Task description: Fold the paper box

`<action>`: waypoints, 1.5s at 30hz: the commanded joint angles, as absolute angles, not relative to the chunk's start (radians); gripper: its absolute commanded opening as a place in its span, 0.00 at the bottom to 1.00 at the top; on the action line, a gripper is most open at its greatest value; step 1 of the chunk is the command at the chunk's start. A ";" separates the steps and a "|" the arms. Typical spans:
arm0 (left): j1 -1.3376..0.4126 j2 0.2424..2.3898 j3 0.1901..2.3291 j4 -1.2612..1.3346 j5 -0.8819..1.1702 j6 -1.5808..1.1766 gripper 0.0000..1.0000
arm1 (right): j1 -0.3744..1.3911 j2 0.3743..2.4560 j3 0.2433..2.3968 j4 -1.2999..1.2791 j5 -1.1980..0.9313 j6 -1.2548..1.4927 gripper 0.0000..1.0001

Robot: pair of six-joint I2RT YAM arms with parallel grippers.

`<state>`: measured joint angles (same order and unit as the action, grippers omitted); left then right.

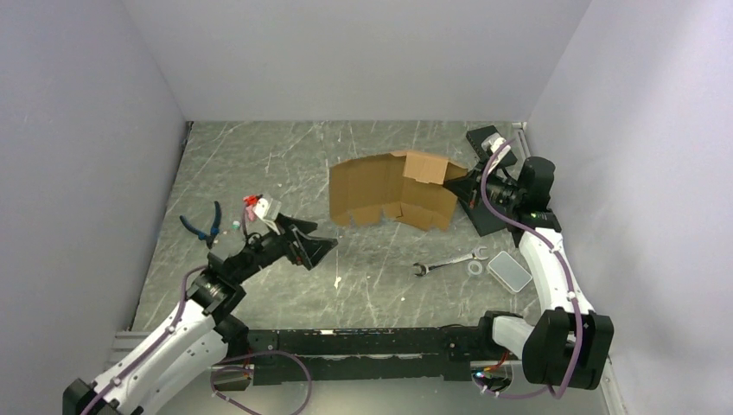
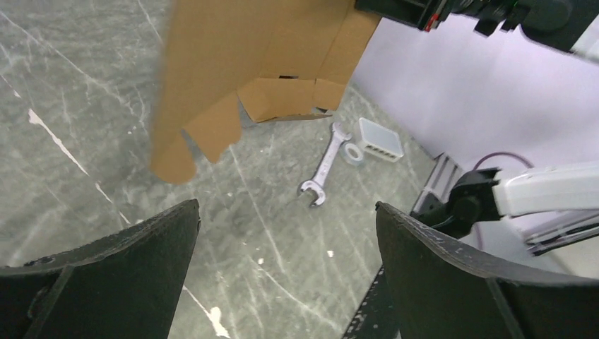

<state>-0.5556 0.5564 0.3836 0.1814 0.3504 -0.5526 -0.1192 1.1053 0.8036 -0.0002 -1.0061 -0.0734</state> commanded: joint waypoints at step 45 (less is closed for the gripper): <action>-0.209 1.199 0.627 0.835 1.059 -0.508 0.46 | -0.123 1.012 0.851 -0.086 -1.366 -0.158 0.00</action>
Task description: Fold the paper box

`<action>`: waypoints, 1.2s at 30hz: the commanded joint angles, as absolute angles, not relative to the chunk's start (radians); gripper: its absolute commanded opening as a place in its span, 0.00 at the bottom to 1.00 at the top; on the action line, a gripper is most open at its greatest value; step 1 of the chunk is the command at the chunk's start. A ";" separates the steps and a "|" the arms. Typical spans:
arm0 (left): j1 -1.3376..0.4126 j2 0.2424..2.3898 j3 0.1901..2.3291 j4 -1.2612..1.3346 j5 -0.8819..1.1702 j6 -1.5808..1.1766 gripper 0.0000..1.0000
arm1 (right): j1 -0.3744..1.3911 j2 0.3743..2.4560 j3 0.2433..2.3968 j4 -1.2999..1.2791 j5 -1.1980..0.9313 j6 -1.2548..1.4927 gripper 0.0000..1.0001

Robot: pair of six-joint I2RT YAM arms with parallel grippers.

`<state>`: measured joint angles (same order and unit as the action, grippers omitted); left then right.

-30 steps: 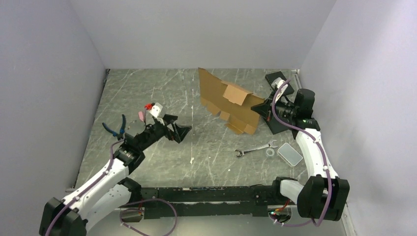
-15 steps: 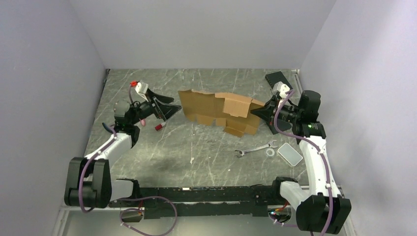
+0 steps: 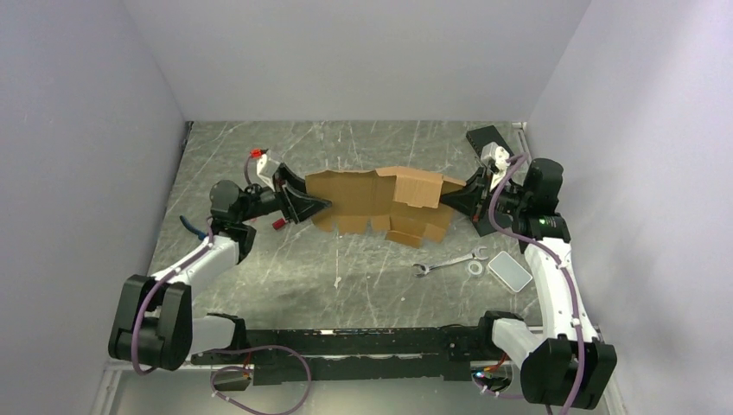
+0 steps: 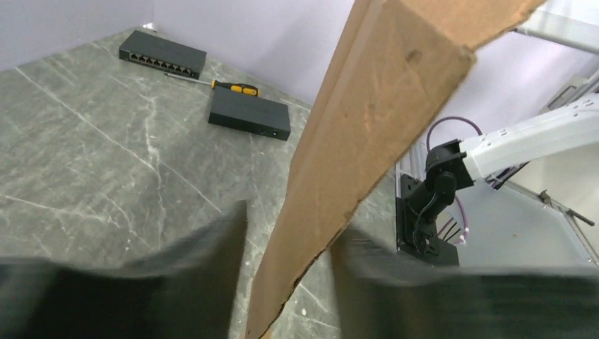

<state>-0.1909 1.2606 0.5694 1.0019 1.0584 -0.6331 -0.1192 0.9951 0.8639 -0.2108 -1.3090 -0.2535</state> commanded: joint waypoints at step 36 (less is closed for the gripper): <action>-0.109 1.677 1.272 -0.652 0.835 -0.155 0.00 | -0.015 1.208 0.823 -0.262 -1.069 -0.453 1.00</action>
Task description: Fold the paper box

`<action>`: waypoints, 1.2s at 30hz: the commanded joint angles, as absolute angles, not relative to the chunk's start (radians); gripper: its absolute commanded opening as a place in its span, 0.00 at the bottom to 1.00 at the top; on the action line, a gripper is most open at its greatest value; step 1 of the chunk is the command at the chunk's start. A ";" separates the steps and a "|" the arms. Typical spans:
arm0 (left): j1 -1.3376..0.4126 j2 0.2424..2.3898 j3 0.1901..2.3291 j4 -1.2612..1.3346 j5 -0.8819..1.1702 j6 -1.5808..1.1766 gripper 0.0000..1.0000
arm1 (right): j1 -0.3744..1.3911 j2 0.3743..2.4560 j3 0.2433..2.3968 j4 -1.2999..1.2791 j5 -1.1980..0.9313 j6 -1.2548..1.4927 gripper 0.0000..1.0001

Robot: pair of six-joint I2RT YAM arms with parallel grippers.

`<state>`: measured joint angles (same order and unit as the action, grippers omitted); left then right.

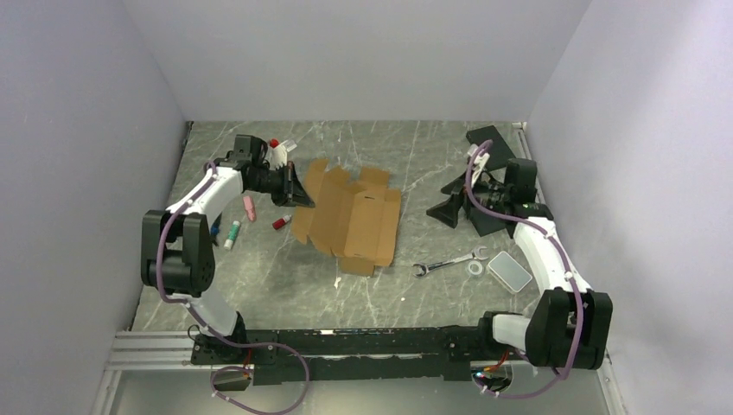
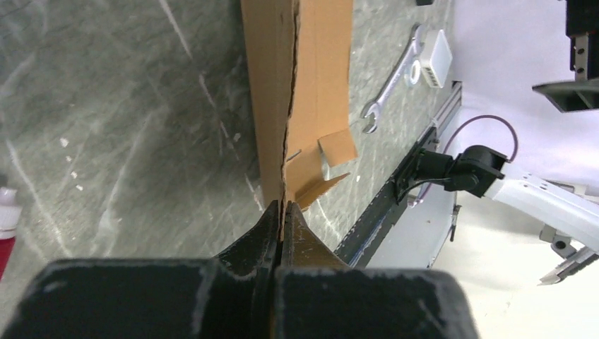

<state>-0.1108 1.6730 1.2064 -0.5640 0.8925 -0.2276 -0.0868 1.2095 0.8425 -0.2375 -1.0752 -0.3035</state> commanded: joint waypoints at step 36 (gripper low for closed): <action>-0.247 1.486 1.201 -0.522 0.805 0.089 0.00 | 0.078 1.465 1.128 -0.362 -1.044 -0.448 0.99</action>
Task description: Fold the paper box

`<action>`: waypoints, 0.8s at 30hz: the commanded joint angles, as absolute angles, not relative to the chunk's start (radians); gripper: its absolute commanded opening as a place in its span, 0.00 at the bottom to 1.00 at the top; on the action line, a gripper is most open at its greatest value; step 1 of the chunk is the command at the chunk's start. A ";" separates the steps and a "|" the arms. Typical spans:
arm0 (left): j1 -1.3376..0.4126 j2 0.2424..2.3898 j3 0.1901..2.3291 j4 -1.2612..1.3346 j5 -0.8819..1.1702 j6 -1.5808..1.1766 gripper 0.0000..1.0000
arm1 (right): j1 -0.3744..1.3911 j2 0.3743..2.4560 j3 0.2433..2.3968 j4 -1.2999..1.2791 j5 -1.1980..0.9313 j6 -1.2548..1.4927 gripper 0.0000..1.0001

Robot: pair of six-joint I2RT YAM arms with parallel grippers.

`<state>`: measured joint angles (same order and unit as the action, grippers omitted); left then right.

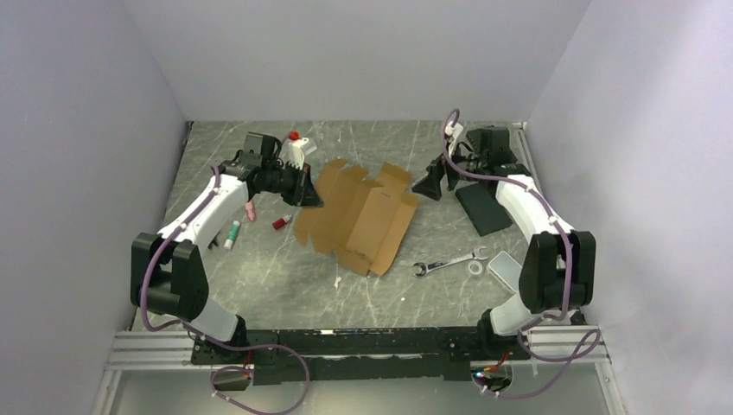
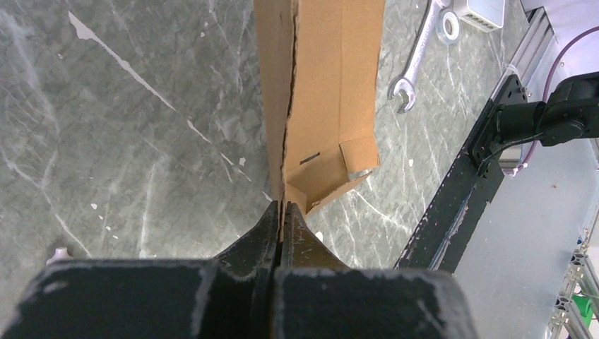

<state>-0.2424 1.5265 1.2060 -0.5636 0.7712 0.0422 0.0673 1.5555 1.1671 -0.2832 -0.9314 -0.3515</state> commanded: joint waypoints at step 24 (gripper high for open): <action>-0.250 1.432 1.161 -0.457 0.857 0.098 0.00 | 0.436 1.312 0.763 -0.518 -0.860 -1.228 0.92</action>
